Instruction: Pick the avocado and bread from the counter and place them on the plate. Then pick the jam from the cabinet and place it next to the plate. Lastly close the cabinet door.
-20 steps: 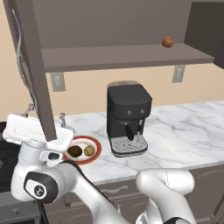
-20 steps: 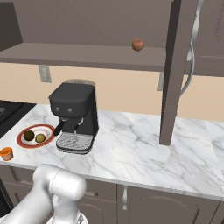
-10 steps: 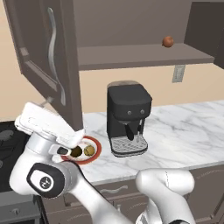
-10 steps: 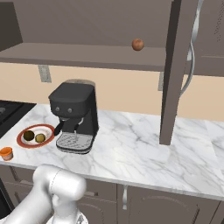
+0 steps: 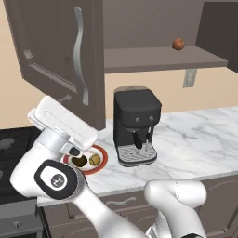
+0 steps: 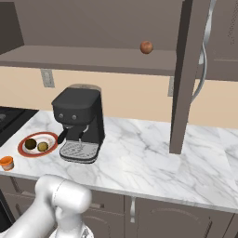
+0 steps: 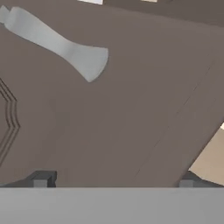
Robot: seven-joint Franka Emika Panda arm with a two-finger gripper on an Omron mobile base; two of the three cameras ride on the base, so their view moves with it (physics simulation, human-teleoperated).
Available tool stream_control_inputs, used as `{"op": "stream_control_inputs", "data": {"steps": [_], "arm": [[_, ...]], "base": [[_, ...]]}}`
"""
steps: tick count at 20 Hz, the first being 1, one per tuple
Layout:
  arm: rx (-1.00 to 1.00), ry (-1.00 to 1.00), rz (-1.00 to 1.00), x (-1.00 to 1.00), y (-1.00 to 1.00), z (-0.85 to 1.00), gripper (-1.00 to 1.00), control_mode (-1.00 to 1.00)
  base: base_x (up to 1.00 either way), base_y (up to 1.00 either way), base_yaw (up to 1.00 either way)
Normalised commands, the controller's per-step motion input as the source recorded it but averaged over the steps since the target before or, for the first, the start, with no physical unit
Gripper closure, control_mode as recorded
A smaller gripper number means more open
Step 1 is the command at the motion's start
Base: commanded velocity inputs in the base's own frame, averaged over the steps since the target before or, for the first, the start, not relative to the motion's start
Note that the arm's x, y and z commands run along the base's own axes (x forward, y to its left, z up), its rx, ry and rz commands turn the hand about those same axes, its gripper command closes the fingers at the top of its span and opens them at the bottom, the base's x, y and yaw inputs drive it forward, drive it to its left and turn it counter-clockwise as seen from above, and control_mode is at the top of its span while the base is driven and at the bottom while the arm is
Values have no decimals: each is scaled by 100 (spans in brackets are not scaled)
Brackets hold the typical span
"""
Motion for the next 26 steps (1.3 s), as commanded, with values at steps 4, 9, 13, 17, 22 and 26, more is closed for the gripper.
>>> {"op": "stream_control_inputs", "data": {"steps": [4, 9, 13, 17, 22, 26], "arm": [[25, 0, 14, 0, -60, 66, -100, -100], [25, 0, 14, 0, -60, 67, -100, -100], [27, 0, 15, 0, -66, 75, -100, -100], [27, 0, 16, 0, -62, 70, -100, -100], [27, 0, 16, 1, -68, 65, -100, -100], [27, 0, 15, 9, -61, 66, -100, -100]], "base": [[0, 0, 0], [0, 0, 0], [0, 0, 0], [0, 0, 0], [0, 0, 0], [0, 0, 0]]}}
